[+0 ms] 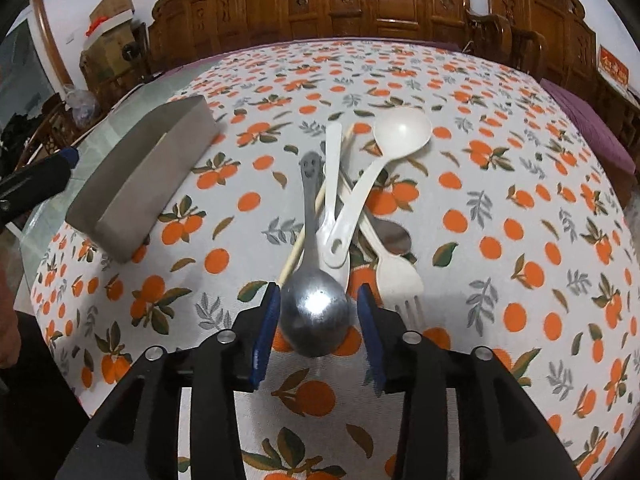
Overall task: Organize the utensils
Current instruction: 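Move the right gripper to the metal spoon while the left gripper returns to the pile, then grasp a wooden chopstick with the left gripper while the right gripper grasps a metal fork, then carry the chopstick over the grey tray with the left gripper while the right gripper carries the fork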
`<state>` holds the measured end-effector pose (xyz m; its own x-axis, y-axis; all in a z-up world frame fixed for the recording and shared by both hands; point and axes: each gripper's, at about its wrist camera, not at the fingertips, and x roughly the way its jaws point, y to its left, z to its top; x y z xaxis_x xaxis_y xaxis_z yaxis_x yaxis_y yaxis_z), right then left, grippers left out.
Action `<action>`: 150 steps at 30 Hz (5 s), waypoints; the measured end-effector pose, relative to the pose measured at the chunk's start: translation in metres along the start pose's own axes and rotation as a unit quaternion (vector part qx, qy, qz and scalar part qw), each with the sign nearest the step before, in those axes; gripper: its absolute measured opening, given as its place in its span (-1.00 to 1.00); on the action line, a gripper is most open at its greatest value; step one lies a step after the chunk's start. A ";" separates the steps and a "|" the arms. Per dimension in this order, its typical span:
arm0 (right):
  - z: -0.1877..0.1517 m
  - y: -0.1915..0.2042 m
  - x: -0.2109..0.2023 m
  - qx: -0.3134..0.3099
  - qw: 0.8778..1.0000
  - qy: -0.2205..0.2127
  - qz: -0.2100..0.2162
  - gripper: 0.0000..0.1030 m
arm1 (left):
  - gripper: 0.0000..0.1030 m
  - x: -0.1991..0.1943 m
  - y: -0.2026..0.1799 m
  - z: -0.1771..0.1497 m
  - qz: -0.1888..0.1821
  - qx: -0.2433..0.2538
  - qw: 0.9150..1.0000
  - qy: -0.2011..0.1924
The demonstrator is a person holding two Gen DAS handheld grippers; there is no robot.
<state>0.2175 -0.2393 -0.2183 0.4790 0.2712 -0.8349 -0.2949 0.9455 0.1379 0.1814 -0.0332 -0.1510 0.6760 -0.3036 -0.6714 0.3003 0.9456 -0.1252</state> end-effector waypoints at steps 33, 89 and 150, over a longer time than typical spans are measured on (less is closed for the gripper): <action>-0.006 0.024 -0.005 -0.022 1.000 -0.002 0.014 -0.66 | 0.65 0.014 -0.007 -0.008 0.010 0.017 1.000 0.020; -0.020 -0.007 -0.080 -0.071 0.996 -0.057 -0.007 -0.92 | -0.57 0.112 -0.072 -0.034 -0.024 0.080 0.991 0.106; 0.016 0.128 -0.092 -0.164 0.981 -0.099 0.036 -0.92 | -0.92 -0.017 0.106 -0.024 0.092 -0.018 0.988 0.119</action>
<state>0.1486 -0.1405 -0.1155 0.5883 0.3958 -0.7051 -0.5692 0.8221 -0.0134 0.1856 0.0752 -0.1703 0.5383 -0.0943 -0.8375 0.1607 0.9870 -0.0078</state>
